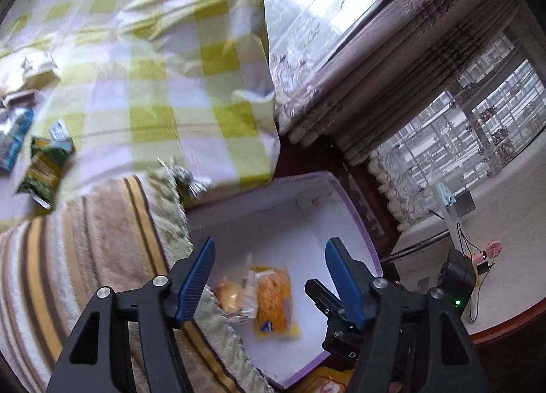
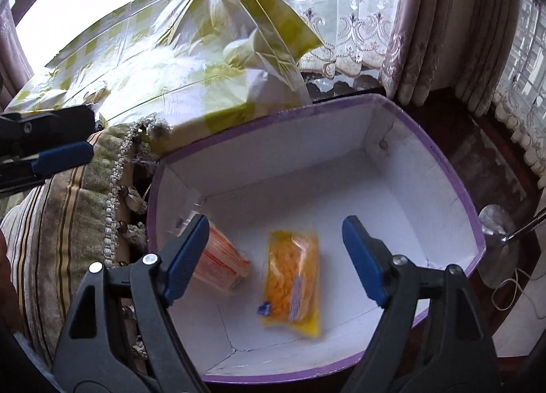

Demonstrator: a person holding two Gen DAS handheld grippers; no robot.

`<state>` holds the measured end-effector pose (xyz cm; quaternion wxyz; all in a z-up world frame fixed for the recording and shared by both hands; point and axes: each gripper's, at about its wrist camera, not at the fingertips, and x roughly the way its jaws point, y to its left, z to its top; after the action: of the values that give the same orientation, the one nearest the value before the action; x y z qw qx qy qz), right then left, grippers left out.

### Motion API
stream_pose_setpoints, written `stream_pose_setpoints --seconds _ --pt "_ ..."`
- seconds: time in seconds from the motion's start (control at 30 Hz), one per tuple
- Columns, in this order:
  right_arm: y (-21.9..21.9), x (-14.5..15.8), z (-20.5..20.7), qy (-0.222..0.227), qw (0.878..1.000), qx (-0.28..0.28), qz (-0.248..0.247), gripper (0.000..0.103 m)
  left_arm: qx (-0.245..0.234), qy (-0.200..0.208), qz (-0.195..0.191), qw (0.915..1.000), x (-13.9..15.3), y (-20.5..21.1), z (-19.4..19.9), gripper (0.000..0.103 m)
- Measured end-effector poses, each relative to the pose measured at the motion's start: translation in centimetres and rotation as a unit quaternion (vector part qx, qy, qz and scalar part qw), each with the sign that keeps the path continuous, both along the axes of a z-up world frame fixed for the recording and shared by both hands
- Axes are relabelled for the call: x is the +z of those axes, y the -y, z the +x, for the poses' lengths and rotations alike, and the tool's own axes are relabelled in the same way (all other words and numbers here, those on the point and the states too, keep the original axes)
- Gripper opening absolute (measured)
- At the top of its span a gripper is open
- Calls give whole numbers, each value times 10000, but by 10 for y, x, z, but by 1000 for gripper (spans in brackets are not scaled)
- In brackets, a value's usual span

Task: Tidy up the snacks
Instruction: 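Carry both bags to the white box and open both tools to drop them, then reach back to the table and grasp the blue-edged nut bag with the right tool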

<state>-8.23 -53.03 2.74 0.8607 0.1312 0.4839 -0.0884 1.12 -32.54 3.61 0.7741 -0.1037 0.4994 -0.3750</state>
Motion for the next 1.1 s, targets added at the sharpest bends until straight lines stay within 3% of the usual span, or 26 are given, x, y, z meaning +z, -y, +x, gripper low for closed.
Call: stream_pose_setpoints --seconds 0.1,0.2,0.33,0.47,0.6,0.73,0.87,0.97,1.1 --pt "-7 10 1 271 9995 -49 -158 83 200 431 -16 9989 9 -17 0 68" --pt "-17 22 1 620 9972 -104 -417 88 499 1100 152 9926 20 -42 -3 72" --pt "-33 36 13 825 9952 16 -518 88 864 1509 278 9844 27 -85 -2 72" --pt "-51 49 31 781 9962 131 -358 88 1262 1346 301 9824 25 -140 5 72" --pt "-75 59 45 855 9959 265 -133 88 1977 1028 424 9739 12 -205 12 72" --pt "-116 63 65 863 9939 670 -138 88 2664 810 381 9597 3 -269 14 71" --pt "-158 63 85 938 9883 1201 -43 88 3197 436 87 9465 -14 -319 17 71" --pt "-190 60 98 920 9830 1578 -172 88 3340 62 -190 9424 -31 -340 25 70" --pt "-223 49 119 772 9767 1976 -316 88 3248 -79 -284 9453 -37 -340 38 66"
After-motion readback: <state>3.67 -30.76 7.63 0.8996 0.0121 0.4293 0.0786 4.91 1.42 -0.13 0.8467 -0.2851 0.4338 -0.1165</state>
